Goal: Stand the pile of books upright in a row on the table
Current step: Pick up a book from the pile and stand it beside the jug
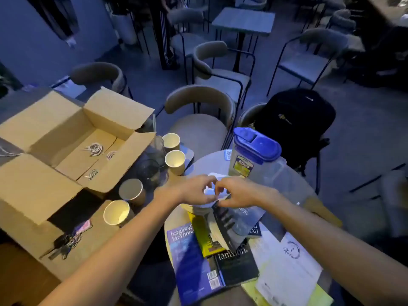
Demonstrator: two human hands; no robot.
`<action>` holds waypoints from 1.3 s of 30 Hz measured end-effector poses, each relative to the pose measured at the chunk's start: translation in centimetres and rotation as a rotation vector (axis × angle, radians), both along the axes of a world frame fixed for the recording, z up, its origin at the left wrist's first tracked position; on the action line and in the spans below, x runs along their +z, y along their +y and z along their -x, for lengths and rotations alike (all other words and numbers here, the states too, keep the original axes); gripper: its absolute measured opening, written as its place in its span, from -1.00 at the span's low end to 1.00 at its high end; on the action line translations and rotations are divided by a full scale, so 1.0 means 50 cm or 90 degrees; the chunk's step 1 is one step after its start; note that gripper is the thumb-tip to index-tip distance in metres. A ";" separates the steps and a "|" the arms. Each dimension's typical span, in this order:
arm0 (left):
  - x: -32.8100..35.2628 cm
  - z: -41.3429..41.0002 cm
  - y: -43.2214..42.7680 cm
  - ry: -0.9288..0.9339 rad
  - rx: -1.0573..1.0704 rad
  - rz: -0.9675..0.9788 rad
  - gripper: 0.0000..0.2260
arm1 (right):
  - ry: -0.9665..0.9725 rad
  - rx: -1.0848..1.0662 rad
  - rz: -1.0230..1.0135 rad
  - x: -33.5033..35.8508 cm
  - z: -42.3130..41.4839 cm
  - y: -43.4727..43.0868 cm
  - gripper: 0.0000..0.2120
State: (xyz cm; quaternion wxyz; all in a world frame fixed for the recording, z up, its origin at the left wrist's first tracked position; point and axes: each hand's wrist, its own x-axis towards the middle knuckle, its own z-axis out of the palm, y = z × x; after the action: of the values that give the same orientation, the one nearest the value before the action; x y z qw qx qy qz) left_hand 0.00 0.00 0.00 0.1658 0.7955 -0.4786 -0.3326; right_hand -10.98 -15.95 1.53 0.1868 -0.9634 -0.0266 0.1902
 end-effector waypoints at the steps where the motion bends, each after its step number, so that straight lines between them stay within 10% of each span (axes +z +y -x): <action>1: -0.003 0.007 0.002 -0.003 -0.013 -0.020 -0.63 | -0.004 -0.004 -0.006 -0.014 0.006 0.004 -0.74; 7: -0.045 0.001 0.020 0.102 -0.024 -0.068 -0.61 | -0.007 -0.105 -0.005 -0.056 0.031 0.049 -0.44; 15: -0.165 -0.017 0.071 0.120 -0.077 0.068 -0.34 | -0.134 -0.164 0.013 -0.113 0.052 0.083 -0.57; 25: -0.216 0.037 0.092 -0.052 0.003 0.231 -0.39 | -0.322 -0.285 -0.130 -0.194 0.085 0.036 -0.81; 35: -0.163 0.077 0.034 -0.353 0.015 0.129 -0.16 | -0.277 -0.422 -0.033 -0.232 0.093 0.018 -0.51; 39: -0.141 0.087 0.002 -0.393 0.015 0.086 -0.47 | -0.237 -0.450 -0.075 -0.231 0.095 0.032 -0.47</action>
State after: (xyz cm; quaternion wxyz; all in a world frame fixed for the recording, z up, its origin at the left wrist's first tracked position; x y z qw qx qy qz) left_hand -4.34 0.12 -7.04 0.0689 0.8515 -0.5182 -0.0412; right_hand -15.75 -14.33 -10.01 0.2875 -0.9189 0.2622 -0.0652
